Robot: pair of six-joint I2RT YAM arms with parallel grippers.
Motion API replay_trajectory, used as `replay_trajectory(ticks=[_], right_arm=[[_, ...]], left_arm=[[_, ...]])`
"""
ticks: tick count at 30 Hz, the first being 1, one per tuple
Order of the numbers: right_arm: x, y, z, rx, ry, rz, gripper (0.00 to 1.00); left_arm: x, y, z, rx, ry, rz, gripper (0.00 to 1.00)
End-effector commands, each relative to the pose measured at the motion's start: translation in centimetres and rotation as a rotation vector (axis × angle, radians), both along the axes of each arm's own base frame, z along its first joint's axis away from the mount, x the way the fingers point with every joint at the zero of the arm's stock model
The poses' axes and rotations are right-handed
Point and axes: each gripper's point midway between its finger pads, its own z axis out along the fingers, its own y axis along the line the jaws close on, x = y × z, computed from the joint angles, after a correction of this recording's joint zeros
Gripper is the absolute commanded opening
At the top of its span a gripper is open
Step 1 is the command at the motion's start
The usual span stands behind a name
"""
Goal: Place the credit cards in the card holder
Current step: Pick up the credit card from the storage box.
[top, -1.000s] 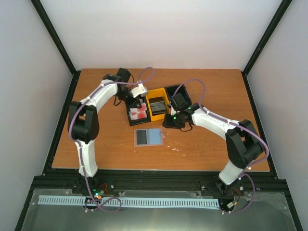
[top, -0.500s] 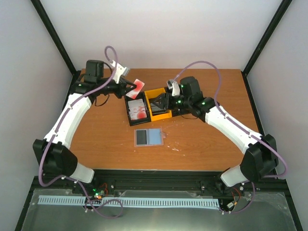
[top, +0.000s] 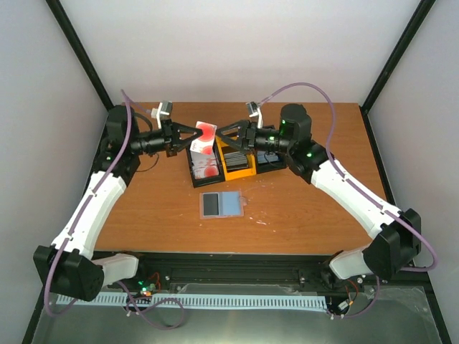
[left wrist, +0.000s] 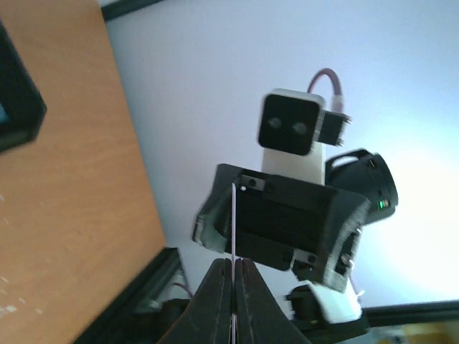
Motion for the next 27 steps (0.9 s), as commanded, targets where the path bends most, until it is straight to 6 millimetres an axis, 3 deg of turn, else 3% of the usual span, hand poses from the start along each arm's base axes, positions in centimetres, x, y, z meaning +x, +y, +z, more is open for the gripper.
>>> replay_trajectory(ticks=[1,4,10,19,22,25,27], right_arm=[[-0.8,1.1,-0.5,-0.050,0.173,0.001,0.64],[-1.0,1.6,-1.4,-0.040,0.263,-0.004,0.59],[-1.3,2.7,-1.2,0.011,0.347,0.012,0.45],[-1.0,3.9,-2.0,0.068,0.473,0.038,0.19],[-0.9,4.1,-1.6,0.108,0.483,0.051,0.04],[-0.7,4.1,-1.3,0.137,0.460,0.047,0.03],[-0.7,4.1,-0.8,0.152,0.414,0.055,0.03]], left_arm=[[-0.3,0.2,0.9,-0.134,0.249,0.016,0.01],[-0.6,0.5,1.0,-0.180,0.315,0.040,0.01],[-1.3,0.7,0.2,-0.243,0.420,0.048,0.01],[-1.9,0.8,-0.2,-0.258,0.454,0.049,0.02],[-2.0,0.8,-0.1,-0.240,0.412,0.049,0.17],[-1.7,0.8,0.3,-0.174,0.301,0.057,0.38],[-1.7,0.8,0.2,-0.117,0.236,0.047,0.44]])
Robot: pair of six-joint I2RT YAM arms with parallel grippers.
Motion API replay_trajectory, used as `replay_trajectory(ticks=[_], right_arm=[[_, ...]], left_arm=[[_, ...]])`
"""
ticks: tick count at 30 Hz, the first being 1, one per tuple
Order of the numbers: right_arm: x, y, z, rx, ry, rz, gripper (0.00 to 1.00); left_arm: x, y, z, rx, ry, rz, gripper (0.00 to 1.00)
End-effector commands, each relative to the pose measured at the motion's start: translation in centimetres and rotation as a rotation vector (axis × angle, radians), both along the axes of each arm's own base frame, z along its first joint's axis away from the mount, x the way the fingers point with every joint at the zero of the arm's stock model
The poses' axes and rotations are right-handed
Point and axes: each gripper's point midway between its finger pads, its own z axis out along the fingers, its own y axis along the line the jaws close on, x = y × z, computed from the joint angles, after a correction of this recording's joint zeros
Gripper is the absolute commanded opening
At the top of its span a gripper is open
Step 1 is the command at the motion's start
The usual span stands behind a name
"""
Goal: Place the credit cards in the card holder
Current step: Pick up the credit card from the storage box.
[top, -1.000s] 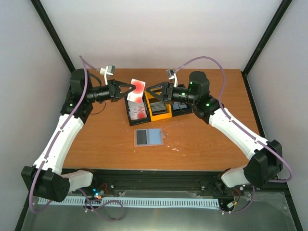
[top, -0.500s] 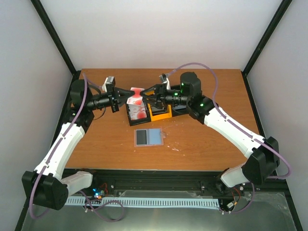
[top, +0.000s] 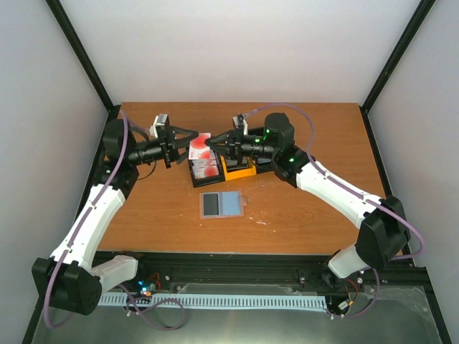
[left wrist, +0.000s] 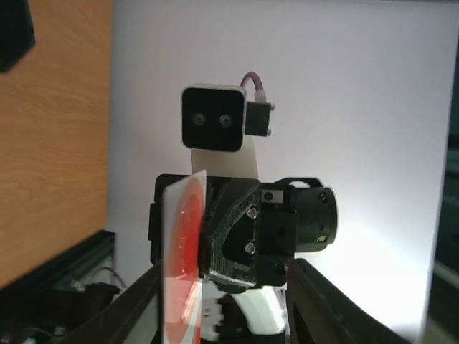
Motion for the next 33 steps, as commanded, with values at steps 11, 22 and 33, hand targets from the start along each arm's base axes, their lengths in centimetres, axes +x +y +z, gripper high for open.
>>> replay_trajectory(ticks=[11,22,33], right_arm=[[-0.6,-0.8,0.1,0.005,-0.166,0.011,0.03],[-0.1,-4.8,-4.2,-0.226,-0.305,-0.066,0.65],[-1.7,-13.0,-16.1,-0.604,-0.178,-0.193,0.69]], left_arm=[[-1.8,0.0,-0.5,0.133,-0.257,-0.089,0.04],[-0.3,0.8,-3.2,0.231,-0.293,0.016,0.01],[-1.8,-0.2,-13.8,0.409,-0.258,0.096,0.01]])
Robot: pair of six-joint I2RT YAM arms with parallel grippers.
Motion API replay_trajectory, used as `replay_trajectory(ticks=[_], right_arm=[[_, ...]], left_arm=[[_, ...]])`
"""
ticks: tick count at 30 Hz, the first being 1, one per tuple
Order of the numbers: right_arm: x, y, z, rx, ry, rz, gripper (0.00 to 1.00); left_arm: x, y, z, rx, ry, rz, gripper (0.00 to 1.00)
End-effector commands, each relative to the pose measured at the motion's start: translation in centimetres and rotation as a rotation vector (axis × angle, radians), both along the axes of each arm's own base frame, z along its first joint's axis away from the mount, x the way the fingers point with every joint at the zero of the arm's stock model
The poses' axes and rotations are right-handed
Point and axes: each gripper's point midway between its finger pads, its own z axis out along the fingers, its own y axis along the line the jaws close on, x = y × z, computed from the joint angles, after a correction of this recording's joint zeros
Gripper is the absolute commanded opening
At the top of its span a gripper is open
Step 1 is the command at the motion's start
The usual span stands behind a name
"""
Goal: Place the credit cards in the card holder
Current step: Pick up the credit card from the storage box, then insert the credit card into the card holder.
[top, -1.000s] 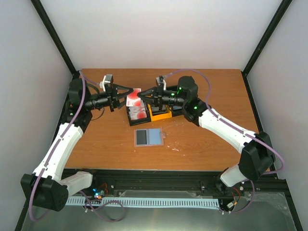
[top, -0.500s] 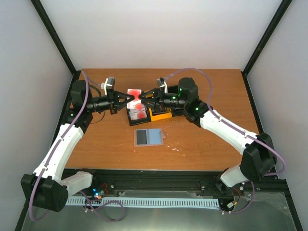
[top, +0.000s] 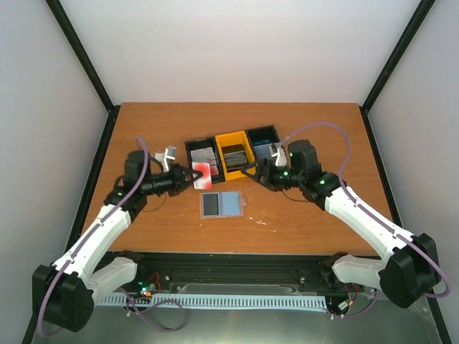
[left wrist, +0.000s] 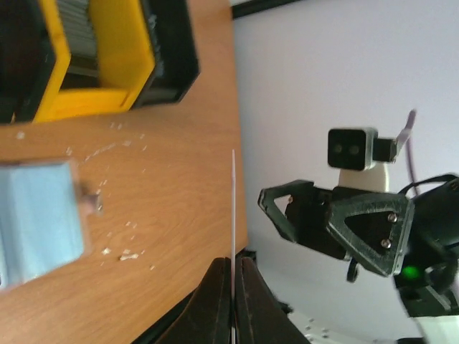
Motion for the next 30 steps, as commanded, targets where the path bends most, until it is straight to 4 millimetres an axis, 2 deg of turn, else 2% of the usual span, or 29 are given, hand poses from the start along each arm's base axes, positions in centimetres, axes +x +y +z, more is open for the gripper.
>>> replay_trajectory(ticks=[1,5,8,13,17,23,26,30], right_arm=[[-1.1,-2.7,-6.2,-0.193,0.067,-0.044,0.69],[-0.9,-3.8,-8.9,-0.301,0.053,-0.051,0.69],[-0.6,-3.8,-10.9,-0.354,0.046,-0.018,0.68],[-0.2,-2.8,-12.7,-0.357,0.040,0.033,0.66],[0.2,-2.2,-13.8,-0.365,0.026,0.051,0.65],[0.5,-2.0,-16.7,-0.396,0.112,0.042,0.64],[0.4,-1.3,-17.7,-0.365,0.166,0.054,0.63],[0.4,-0.6,-18.2,-0.335,0.185,0.072,0.63]], left_arm=[[-0.7,-1.7,-3.4,0.070,-0.047,0.015,0.01],[-1.3,-2.8,-7.6,0.117,0.010,0.005,0.01],[-1.5,-3.7,-10.6,0.161,0.060,-0.009,0.01],[-1.0,-4.3,-14.1,0.247,0.076,0.006,0.01],[0.1,-4.3,-15.8,0.282,0.057,0.017,0.01],[-0.3,-3.9,-20.0,0.367,0.114,-0.006,0.01],[-0.2,-4.2,-20.6,0.367,0.107,-0.022,0.01],[0.5,-5.1,-19.2,0.323,0.027,-0.050,0.01]])
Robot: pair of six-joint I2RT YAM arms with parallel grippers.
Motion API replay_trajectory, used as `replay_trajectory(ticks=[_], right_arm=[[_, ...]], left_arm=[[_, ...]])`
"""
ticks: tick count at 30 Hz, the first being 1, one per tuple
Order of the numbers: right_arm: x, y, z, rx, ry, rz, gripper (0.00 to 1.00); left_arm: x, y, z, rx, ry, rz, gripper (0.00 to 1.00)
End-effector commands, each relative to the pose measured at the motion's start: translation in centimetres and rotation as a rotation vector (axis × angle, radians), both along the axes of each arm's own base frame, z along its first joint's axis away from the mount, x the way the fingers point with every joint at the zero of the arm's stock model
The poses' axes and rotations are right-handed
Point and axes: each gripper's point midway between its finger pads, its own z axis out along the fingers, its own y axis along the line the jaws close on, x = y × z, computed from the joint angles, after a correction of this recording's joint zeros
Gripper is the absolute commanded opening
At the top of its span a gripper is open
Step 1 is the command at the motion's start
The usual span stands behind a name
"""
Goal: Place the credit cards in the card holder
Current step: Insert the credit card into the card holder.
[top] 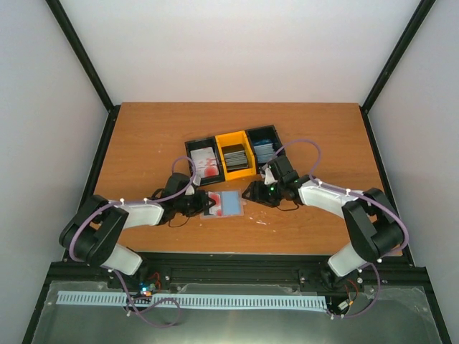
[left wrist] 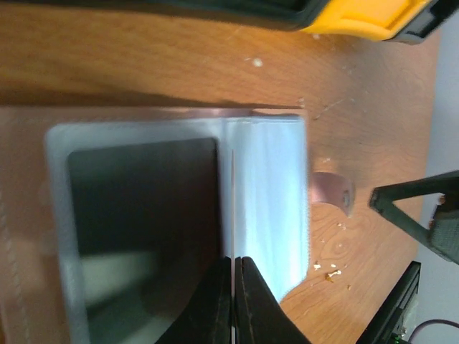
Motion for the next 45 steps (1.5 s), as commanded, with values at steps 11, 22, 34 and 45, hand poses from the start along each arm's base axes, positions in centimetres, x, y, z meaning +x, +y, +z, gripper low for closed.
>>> replay_trajectory(ticks=[11,22,34,45], right_arm=[[0.6,1.1,-1.5,0.024,0.050,-0.016,0.63],[0.5,0.7,-2.6,-0.018,0.090,-0.029,0.63],[0.3,2.1,-3.0,0.040,0.130,0.021,0.62],[-0.5,2.8,-3.8,0.064,0.180,0.054,0.55]], left_arm=[[1.6,-1.5,1.4,-0.013,-0.115,-0.072,0.01],[0.9,-0.6,1.2,-0.053,-0.040,0.038,0.01],[1.0,-2.5,1.4,-0.109,-0.054,-0.069,0.01],[1.6,-2.8,1.9,-0.145,-0.055,-0.040,0.01]])
